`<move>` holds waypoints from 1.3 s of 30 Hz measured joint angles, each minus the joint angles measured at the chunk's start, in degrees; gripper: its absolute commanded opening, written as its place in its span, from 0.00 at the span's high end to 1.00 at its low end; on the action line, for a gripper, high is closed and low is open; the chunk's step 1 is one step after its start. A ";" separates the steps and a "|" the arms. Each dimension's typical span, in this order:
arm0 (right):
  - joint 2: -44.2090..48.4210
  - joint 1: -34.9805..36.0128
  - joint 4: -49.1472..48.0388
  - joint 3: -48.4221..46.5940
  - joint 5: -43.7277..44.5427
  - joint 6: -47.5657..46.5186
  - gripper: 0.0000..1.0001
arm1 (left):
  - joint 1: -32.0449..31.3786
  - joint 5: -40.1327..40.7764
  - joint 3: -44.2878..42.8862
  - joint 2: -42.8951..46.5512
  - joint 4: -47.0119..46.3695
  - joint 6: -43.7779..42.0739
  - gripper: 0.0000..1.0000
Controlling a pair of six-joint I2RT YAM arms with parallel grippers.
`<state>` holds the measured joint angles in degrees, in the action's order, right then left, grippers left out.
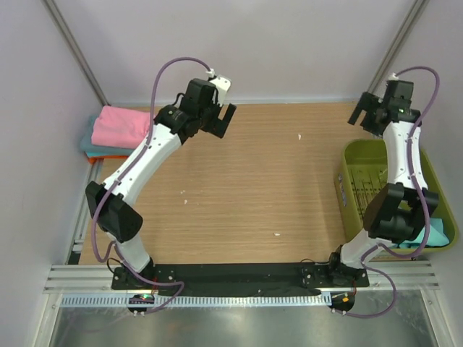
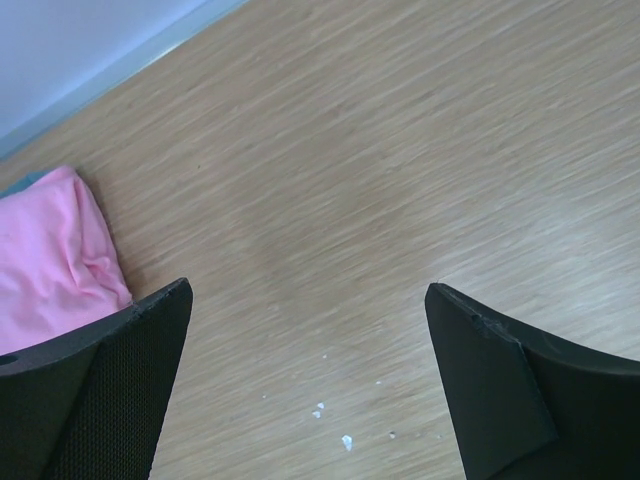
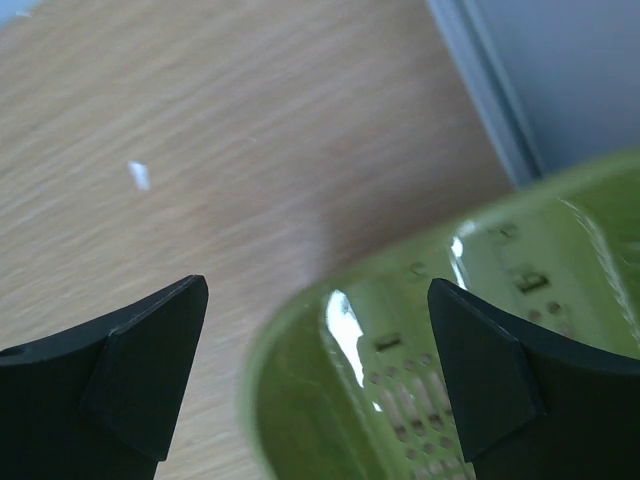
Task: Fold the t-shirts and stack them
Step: Grab the tshirt from the pile
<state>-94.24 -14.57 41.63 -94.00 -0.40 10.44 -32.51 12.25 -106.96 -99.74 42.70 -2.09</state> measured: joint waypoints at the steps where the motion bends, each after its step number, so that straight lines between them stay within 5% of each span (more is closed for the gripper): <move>1: 0.37 -1.90 -0.02 1.60 0.63 -0.31 0.02 | 0.02 0.76 1.07 -0.28 -0.26 -0.46 0.00; 6: 3.67 -8.46 2.32 10.38 3.74 -2.64 0.03 | 0.59 2.95 4.04 -2.71 0.17 -2.84 0.00; 18: 17.33 -8.94 16.81 19.12 15.19 -10.82 0.03 | 2.91 4.48 3.76 -8.61 -1.92 -5.77 0.00; 39: 2.60 -21.92 19.54 31.26 27.06 -24.81 0.10 | 3.78 4.79 3.63 -9.16 -6.47 -8.90 0.01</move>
<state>-91.64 -36.49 61.17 -62.74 26.65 -14.37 -28.73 17.04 -103.33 -108.90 36.23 -10.98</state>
